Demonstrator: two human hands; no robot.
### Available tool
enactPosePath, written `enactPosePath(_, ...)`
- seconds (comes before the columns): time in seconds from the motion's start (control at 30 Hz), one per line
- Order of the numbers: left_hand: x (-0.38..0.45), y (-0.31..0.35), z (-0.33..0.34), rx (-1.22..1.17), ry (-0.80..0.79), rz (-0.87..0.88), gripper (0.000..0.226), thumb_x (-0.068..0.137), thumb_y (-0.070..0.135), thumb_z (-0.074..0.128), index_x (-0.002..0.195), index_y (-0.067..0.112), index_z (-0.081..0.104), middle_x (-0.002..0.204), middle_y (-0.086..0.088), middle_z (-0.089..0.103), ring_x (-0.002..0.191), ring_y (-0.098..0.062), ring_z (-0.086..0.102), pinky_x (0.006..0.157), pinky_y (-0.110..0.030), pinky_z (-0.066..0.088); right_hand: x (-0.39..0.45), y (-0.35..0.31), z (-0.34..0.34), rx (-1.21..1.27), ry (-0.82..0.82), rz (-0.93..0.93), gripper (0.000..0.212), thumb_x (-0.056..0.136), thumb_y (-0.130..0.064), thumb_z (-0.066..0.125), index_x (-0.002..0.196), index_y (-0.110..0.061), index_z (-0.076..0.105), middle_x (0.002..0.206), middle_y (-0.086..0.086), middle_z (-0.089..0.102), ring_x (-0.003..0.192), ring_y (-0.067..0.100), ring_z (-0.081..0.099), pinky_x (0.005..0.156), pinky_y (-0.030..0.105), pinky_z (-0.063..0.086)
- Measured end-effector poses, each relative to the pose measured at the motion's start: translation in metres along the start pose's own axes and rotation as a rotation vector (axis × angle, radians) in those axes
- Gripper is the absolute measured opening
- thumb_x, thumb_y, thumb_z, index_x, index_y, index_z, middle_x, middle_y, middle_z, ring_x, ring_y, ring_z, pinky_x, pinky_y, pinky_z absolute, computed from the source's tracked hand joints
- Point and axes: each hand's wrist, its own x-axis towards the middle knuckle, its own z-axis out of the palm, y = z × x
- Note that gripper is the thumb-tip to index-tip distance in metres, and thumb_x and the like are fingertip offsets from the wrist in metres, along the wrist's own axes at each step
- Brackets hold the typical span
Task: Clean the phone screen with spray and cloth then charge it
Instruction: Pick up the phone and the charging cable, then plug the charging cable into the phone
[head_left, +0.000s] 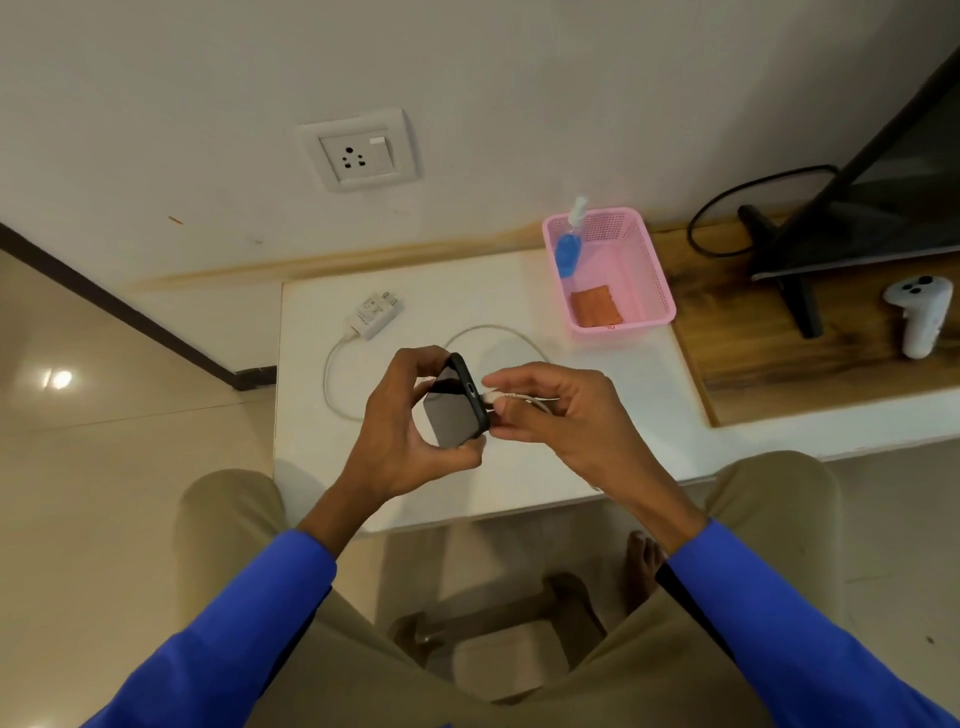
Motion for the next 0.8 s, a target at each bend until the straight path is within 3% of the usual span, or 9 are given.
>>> enactPosePath(0.13,0.001,0.007,-0.002,-0.017,0.015,0.024,0.078,0.059,0.024,0.089,0.128,0.015,0.052,0.122,0.016,0.056,0.116,-0.017,0.06,0.099,-0.025,0.054,-0.004,-0.012,0.003,0.046,0.011,-0.029,0.022,0.094,-0.002,0.071,0.113,-0.01,0.077,0.105,0.007,0.079,0.095,0.025,0.079,0.079,0.028,0.063)
enactPosePath(0.37,0.007,0.012,-0.008,0.016,0.004,0.085,0.077,0.059,0.027,0.088,0.128,0.017,0.055,0.121,0.014,0.058,0.111,-0.011,0.063,0.096,-0.019,0.052,-0.008,-0.021,0.006,0.02,0.061,-0.075,0.022,0.093,-0.006,0.071,0.111,-0.018,0.078,0.106,0.0,0.08,0.094,0.022,0.079,0.078,0.028,0.064)
enactPosePath(0.57,0.01,0.004,-0.013,0.079,-0.021,0.1,0.079,0.059,0.026,0.092,0.128,0.022,0.055,0.118,0.007,0.06,0.107,-0.02,0.065,0.092,-0.035,0.057,-0.01,-0.016,0.009,-0.183,0.09,-0.132,0.023,0.092,-0.007,0.075,0.114,-0.012,0.079,0.103,-0.004,0.081,0.094,0.014,0.079,0.08,0.027,0.063)
enactPosePath(0.8,0.009,0.001,-0.015,0.121,-0.056,0.105,0.078,0.059,0.032,0.092,0.126,0.025,0.054,0.117,0.007,0.06,0.105,-0.02,0.064,0.089,-0.036,0.057,-0.012,-0.024,0.007,-0.549,0.088,-0.283,0.024,0.09,-0.006,0.078,0.112,-0.014,0.08,0.099,-0.005,0.079,0.089,0.002,0.074,0.082,0.007,0.053)
